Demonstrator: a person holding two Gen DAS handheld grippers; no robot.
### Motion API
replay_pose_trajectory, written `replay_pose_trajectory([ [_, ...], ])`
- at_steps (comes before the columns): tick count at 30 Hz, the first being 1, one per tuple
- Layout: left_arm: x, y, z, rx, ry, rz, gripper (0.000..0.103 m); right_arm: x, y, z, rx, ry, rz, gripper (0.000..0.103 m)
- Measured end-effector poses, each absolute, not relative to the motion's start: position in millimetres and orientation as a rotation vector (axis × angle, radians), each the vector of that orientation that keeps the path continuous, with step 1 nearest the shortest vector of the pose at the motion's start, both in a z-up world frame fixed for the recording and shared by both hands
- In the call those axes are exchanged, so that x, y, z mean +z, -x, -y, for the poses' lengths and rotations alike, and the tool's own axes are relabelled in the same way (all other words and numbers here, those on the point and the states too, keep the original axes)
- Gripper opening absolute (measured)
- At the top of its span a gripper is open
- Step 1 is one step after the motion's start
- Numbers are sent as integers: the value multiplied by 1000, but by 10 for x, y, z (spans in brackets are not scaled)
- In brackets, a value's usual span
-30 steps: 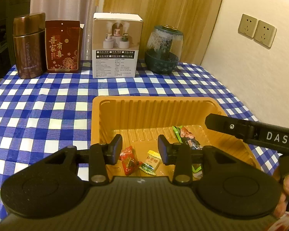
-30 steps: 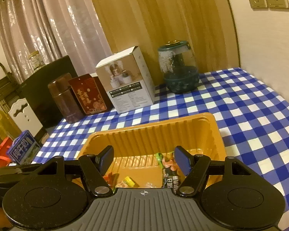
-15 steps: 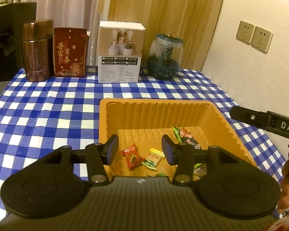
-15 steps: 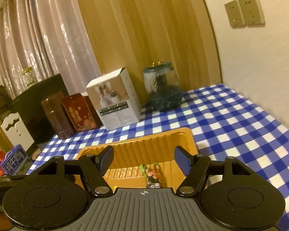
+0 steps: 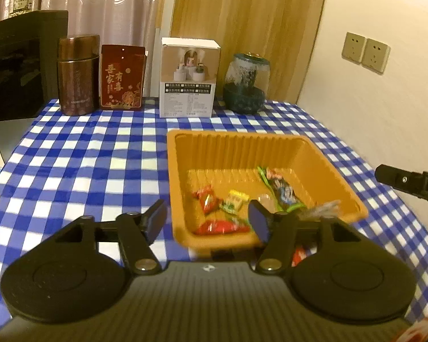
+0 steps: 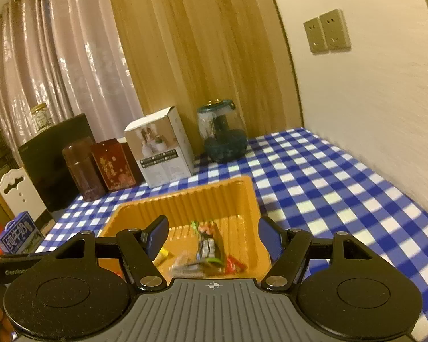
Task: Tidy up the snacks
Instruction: 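Withdraw both tools from the tray toward the remaining candies on the cloth, then grasp the red-brown wrapped candy with the left tool while the right tool grasps the red square candy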
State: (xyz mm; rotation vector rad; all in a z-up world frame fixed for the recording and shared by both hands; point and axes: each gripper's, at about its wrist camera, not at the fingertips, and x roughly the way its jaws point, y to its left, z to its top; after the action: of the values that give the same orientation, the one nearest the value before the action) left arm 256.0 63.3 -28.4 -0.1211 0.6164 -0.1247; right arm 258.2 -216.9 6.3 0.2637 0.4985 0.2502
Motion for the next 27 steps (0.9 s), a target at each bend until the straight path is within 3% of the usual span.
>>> replay_pose_trajectory([
  [5,-318,-2297,-660,-151,94,-627,71,3,-2366,2152,253,-264,-533,70],
  [7,-340,-2203,-654,-174,77,-636,84,-30,-2301,2148,258,-261,-547,70],
  [11,-446,-2120,-601,-227,15,-686,91,-127,-2224,2120,267,-256,-593,70],
  [27,-916,-2289,-263,-463,-394,-768,94,-466,-2383,2032,280,-284,-751,70],
])
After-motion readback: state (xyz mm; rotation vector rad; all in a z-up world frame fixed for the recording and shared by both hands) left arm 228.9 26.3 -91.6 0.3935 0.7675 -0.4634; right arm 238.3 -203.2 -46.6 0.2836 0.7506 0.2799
